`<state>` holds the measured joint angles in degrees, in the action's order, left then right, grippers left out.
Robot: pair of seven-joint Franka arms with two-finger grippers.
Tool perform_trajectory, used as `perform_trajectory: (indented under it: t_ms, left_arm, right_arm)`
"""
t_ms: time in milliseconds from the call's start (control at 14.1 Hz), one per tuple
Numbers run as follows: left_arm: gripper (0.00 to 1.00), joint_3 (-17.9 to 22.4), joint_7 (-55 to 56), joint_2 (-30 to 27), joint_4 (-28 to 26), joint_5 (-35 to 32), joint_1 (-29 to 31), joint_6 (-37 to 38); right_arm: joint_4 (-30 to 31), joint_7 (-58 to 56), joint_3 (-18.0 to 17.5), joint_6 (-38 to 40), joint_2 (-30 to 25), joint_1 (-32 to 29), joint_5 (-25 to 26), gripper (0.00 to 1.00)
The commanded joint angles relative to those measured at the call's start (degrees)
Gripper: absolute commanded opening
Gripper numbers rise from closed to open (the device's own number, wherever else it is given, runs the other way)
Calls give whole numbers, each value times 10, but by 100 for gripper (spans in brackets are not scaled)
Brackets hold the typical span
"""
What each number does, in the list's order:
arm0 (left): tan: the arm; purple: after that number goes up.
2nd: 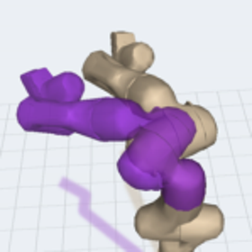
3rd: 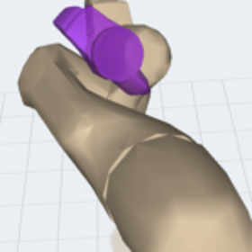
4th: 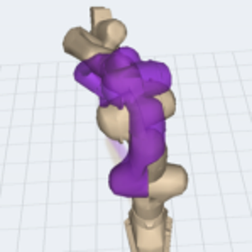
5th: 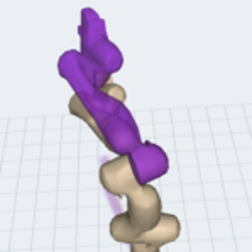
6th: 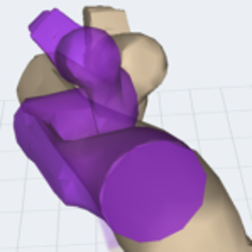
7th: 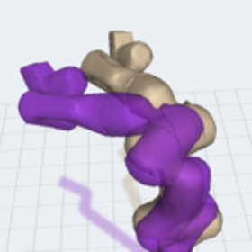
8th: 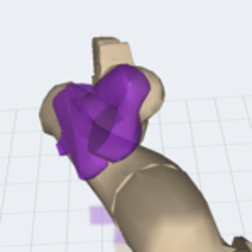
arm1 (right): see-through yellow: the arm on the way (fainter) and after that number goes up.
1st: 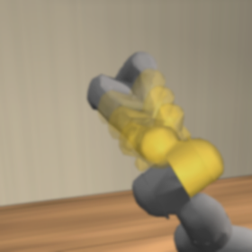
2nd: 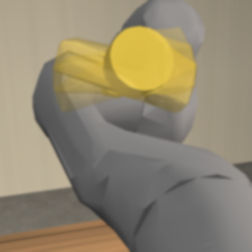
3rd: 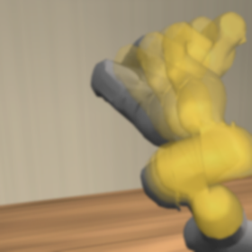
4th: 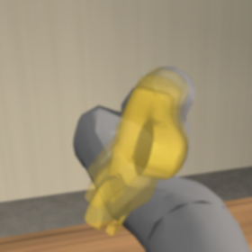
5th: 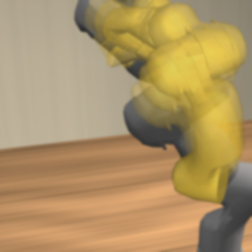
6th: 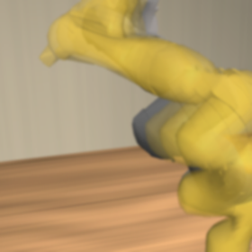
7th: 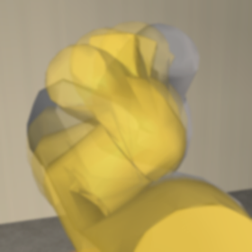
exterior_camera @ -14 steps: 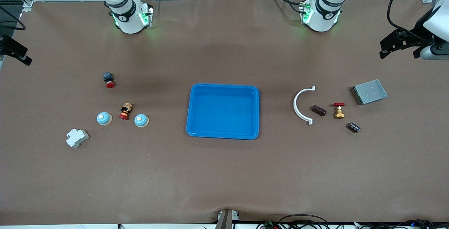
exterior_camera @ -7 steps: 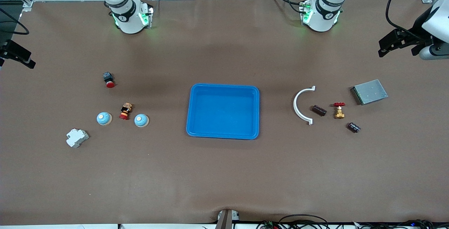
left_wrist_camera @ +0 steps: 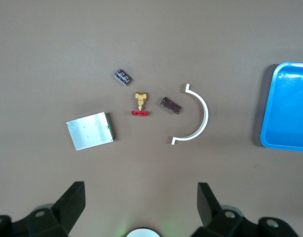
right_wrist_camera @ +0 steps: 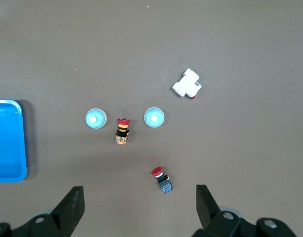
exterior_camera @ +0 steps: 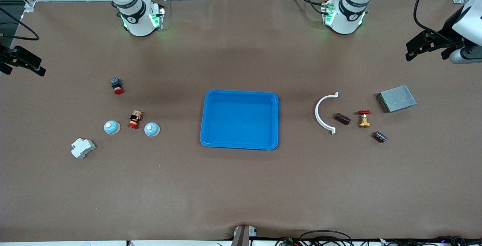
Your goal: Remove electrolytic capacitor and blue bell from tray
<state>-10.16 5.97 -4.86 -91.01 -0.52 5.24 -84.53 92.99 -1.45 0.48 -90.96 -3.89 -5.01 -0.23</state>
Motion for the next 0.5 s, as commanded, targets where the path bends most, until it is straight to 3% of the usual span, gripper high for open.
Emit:
perform_trajectory:
  t_ms: [0, 425]
  left_arm:
    - [100, -1, 5, -2, 14, 0, -1, 10]
    - [100, -1, 4, -2, 15, 1, 0, 10]
  right_arm:
    - [-6, 0, 15, 5, 1, 10, 0, 100]
    - [-8, -2, 15, 6, 0, 8, -1, 100]
